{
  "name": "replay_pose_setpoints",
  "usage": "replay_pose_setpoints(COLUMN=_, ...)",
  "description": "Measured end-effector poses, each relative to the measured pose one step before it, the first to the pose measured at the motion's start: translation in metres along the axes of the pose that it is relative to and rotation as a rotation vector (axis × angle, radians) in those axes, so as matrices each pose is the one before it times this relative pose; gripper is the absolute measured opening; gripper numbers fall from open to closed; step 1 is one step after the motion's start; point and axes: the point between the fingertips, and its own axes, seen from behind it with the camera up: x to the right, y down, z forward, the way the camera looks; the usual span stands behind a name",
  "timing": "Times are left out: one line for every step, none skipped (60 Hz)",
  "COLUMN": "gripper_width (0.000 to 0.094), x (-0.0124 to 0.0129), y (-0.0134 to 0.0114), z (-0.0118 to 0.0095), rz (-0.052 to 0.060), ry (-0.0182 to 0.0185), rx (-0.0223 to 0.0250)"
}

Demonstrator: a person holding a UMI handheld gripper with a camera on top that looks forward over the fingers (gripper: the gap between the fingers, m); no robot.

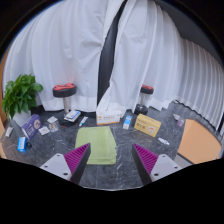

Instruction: Fold towel

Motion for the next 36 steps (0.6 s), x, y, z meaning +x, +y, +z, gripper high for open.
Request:
replay_pose_setpoints(gripper_width=0.0851, x=-0.00231, y=0.00020, z=-0.00941, rz=0.0025, ry=-0.00024, rx=0.00339)
replay_pose_setpoints(gripper_width=0.0852, x=-0.00236, y=0.00036, z=-0.00954, rz=0.0031, ry=-0.00014, rx=0.00353)
replay_pose_setpoints(gripper_width=0.0854, x=-0.00297, y=0.00121, z=-0.00958, rz=0.0035, ry=0.00105, rx=0.00385)
replay_pose_setpoints(gripper_width=0.0853, x=-0.00232, y=0.00067, z=-0.00910, rz=0.0033, ry=0.00009, rx=0.00230)
replay_pose_setpoints(gripper_width=0.0853, x=-0.00264, y=0.00048, z=-0.00931, rz=0.0034, ry=0.00044, rx=0.00344)
replay_pose_setpoints(gripper_width=0.0852, x=-0.00223, y=0.00024, z=-0.00930, rz=0.0032, ry=-0.00030, rx=0.00319)
replay_pose_setpoints(gripper_width=0.0852, x=-0.00243, y=0.00056, z=-0.00910, rz=0.0030, ry=-0.00058, rx=0.00385)
replay_pose_setpoints(gripper_width=0.0852, x=-0.00202, y=0.00107, z=-0.00915, rz=0.0036, ry=-0.00006, rx=0.00289)
replay_pose_setpoints(gripper_width=0.0852, x=-0.00182, y=0.00105, z=-0.00921, rz=0.0044, ry=0.00045, rx=0.00245)
replay_pose_setpoints(gripper_width=0.0851, x=-0.00165, y=0.00089, z=-0.00897, rz=0.0043, ry=0.00074, rx=0.00364)
replay_pose_setpoints(gripper_width=0.0851, x=-0.00216, y=0.00062, z=-0.00894, rz=0.0035, ry=0.00027, rx=0.00464)
replay_pose_setpoints(gripper_width=0.0854, x=-0.00225, y=0.00079, z=-0.00879, rz=0.0022, ry=-0.00057, rx=0.00497)
replay_pose_setpoints(gripper_width=0.0855, x=-0.00203, y=0.00087, z=-0.00817, rz=0.0007, ry=-0.00024, rx=0.00498)
replay_pose_setpoints(gripper_width=0.0853, x=-0.00212, y=0.00252, z=-0.00731, rz=0.0002, ry=0.00119, rx=0.00623)
replay_pose_setpoints(gripper_width=0.0855, x=-0.00134, y=0.00047, z=-0.00796, rz=-0.0021, ry=0.00189, rx=0.00071)
replay_pose_setpoints(gripper_width=0.0853, x=-0.00119, y=0.00183, z=-0.00723, rz=-0.0031, ry=0.00240, rx=0.00178)
replay_pose_setpoints(gripper_width=0.0852, x=-0.00084, y=0.00245, z=-0.00707, rz=-0.0040, ry=0.00273, rx=0.00100)
replay_pose_setpoints(gripper_width=0.0851, x=-0.00073, y=0.00248, z=-0.00687, rz=-0.0040, ry=0.00276, rx=0.00005)
replay_pose_setpoints(gripper_width=0.0851, x=-0.00081, y=0.00246, z=-0.00671, rz=-0.0035, ry=0.00318, rx=-0.00042)
replay_pose_setpoints(gripper_width=0.0852, x=-0.00073, y=0.00233, z=-0.00665, rz=-0.0036, ry=0.00273, rx=-0.00071)
replay_pose_setpoints(gripper_width=0.0851, x=-0.00069, y=0.00237, z=-0.00652, rz=-0.0032, ry=0.00245, rx=-0.00034)
replay_pose_setpoints(gripper_width=0.0849, x=-0.00089, y=0.00232, z=-0.00627, rz=-0.0014, ry=0.00153, rx=-0.00017)
replay_pose_setpoints(gripper_width=0.0850, x=-0.00096, y=0.00275, z=-0.00599, rz=0.0013, ry=0.00035, rx=-0.00053)
replay_pose_setpoints(gripper_width=0.0851, x=-0.00077, y=0.00289, z=-0.00560, rz=0.0023, ry=0.00022, rx=-0.00160)
replay_pose_setpoints(gripper_width=0.0852, x=-0.00085, y=0.00296, z=-0.00553, rz=0.0005, ry=0.00004, rx=-0.00325)
replay_pose_setpoints(gripper_width=0.0851, x=-0.00119, y=0.00277, z=-0.00498, rz=-0.0010, ry=-0.00120, rx=-0.00414)
replay_pose_setpoints(gripper_width=0.0853, x=-0.00096, y=0.00394, z=-0.00450, rz=-0.0016, ry=-0.00302, rx=-0.00121)
replay_pose_setpoints(gripper_width=0.0853, x=-0.00144, y=0.00208, z=-0.00393, rz=-0.0013, ry=-0.00301, rx=-0.00311)
replay_pose_setpoints(gripper_width=0.0853, x=-0.00111, y=0.00124, z=-0.00378, rz=-0.0007, ry=-0.00324, rx=-0.00221)
replay_pose_setpoints(gripper_width=0.0851, x=-0.00133, y=0.00139, z=-0.00351, rz=0.0004, ry=-0.00266, rx=-0.00028)
replay_pose_setpoints(gripper_width=0.0851, x=-0.00119, y=0.00160, z=-0.00304, rz=0.0010, ry=-0.00199, rx=-0.00022)
replay_pose_setpoints(gripper_width=0.0852, x=-0.00115, y=0.00132, z=-0.00279, rz=0.0012, ry=-0.00198, rx=-0.00090)
replay_pose_setpoints(gripper_width=0.0852, x=-0.00105, y=0.00087, z=-0.00251, rz=0.0024, ry=-0.00250, rx=-0.00101)
replay_pose_setpoints(gripper_width=0.0853, x=-0.00099, y=0.00094, z=-0.00196, rz=0.0035, ry=-0.00267, rx=-0.00030)
replay_pose_setpoints(gripper_width=0.0853, x=-0.00073, y=0.00096, z=-0.00192, rz=0.0040, ry=-0.00209, rx=0.00000)
replay_pose_setpoints(gripper_width=0.0853, x=-0.00052, y=0.00090, z=-0.00179, rz=0.0039, ry=-0.00108, rx=0.00013)
